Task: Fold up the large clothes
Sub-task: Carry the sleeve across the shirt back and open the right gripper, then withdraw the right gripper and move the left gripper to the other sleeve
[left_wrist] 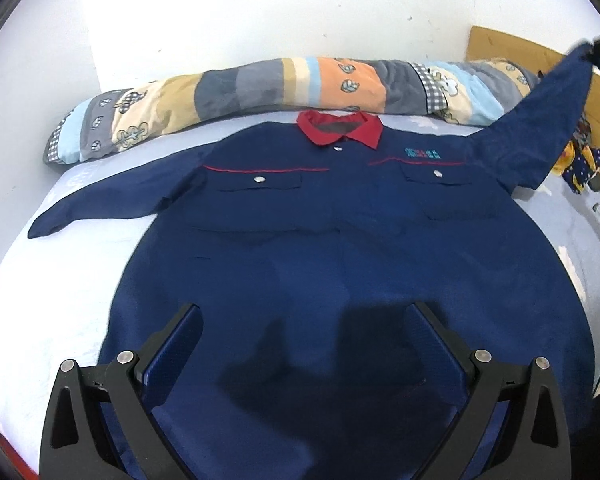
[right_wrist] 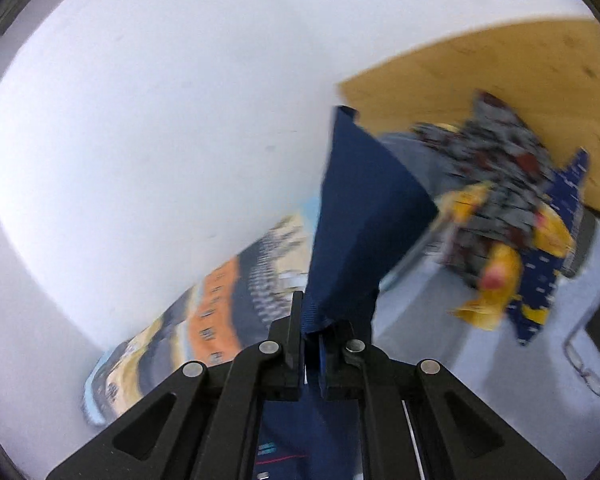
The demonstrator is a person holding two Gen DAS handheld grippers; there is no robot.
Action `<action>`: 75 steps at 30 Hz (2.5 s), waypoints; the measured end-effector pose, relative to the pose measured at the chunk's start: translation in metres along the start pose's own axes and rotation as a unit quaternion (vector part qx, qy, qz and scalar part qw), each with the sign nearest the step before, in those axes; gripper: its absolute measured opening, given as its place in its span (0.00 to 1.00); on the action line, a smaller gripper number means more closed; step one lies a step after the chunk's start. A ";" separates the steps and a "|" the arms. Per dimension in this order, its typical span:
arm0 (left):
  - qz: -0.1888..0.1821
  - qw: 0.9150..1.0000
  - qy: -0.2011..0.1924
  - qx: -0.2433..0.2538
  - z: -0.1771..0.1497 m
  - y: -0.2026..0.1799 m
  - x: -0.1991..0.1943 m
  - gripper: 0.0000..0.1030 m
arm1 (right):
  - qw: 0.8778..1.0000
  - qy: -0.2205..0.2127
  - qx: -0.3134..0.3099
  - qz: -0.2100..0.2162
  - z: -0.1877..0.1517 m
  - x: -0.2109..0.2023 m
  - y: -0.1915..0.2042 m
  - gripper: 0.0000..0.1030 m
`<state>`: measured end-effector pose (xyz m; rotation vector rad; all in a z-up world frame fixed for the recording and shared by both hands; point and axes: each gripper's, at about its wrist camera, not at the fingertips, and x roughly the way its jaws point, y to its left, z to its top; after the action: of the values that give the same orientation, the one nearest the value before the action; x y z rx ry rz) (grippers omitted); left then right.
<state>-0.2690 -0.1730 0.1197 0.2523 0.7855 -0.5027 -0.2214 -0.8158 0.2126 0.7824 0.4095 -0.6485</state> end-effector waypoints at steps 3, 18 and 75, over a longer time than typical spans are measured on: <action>-0.004 1.000 -0.006 -0.012 -0.001 0.012 -0.009 0.99 | 0.999 0.010 -0.034 0.029 -0.008 0.000 0.066 0.05; -0.005 0.997 -0.015 -0.080 -0.015 0.080 -0.037 0.99 | 0.961 0.159 -0.175 0.143 -0.233 0.094 0.324 0.05; 0.128 0.955 0.033 -0.265 -0.030 0.220 -0.033 0.99 | 0.786 0.421 -0.371 0.261 -0.553 -0.071 0.266 0.61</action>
<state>-0.1924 0.0372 0.1303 -0.1291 0.9094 -0.0282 -0.1514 -0.2291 0.0314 0.3336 1.1319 0.4487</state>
